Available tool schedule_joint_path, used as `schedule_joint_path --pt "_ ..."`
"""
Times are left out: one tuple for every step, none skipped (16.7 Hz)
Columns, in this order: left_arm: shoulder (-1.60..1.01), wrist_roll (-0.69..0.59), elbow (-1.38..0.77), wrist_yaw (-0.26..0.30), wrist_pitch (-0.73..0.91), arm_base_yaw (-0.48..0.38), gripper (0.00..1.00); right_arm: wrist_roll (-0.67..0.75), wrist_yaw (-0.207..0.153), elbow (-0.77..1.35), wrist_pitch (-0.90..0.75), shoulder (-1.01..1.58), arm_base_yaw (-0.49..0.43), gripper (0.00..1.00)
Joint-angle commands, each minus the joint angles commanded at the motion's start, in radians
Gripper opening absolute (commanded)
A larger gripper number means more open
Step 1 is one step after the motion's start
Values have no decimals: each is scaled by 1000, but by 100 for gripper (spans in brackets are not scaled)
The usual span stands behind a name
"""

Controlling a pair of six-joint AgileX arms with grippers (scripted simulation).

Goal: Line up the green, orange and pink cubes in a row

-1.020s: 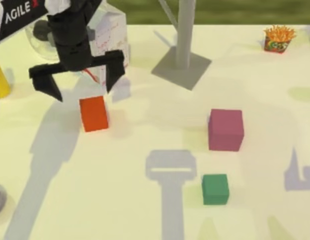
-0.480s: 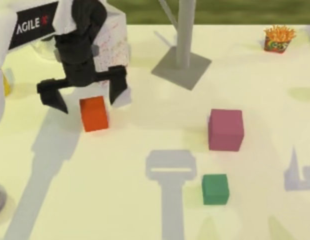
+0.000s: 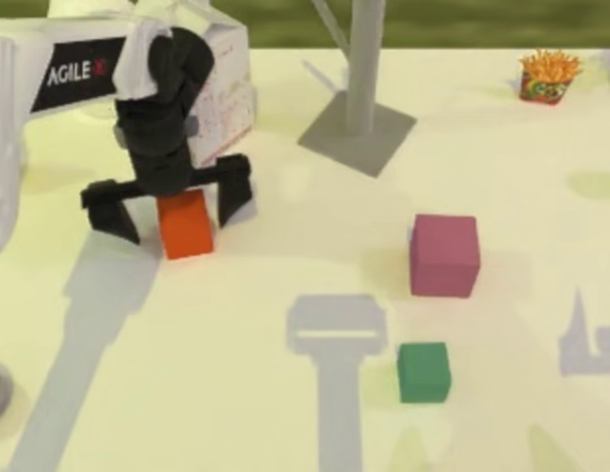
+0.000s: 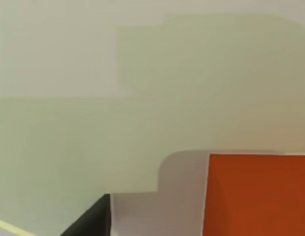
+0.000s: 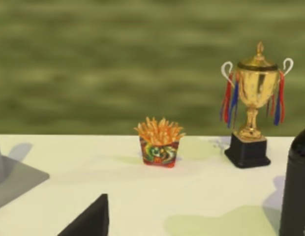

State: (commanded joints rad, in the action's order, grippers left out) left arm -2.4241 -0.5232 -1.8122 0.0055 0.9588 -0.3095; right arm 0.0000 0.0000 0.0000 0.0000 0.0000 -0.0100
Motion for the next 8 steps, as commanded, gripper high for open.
schedule_joint_path --pt "0 0 0 0 0 0 92 0 0 0 0 0 0 100" --pt "0 0 0 0 0 0 85 0 0 0 0 0 0 100" --pt "0 0 0 0 0 0 77 0 0 0 0 0 0 100" --pt "0 0 0 0 0 0 70 0 0 0 0 0 0 100" --pt "0 0 0 0 0 0 62 0 0 0 0 0 0 100" --pt "0 0 0 0 0 0 55 0 0 0 0 0 0 100" --pt "0 0 0 0 0 0 47 0 0 0 0 0 0 100" --pt "0 0 0 0 0 0 40 0 0 0 0 0 0 100"
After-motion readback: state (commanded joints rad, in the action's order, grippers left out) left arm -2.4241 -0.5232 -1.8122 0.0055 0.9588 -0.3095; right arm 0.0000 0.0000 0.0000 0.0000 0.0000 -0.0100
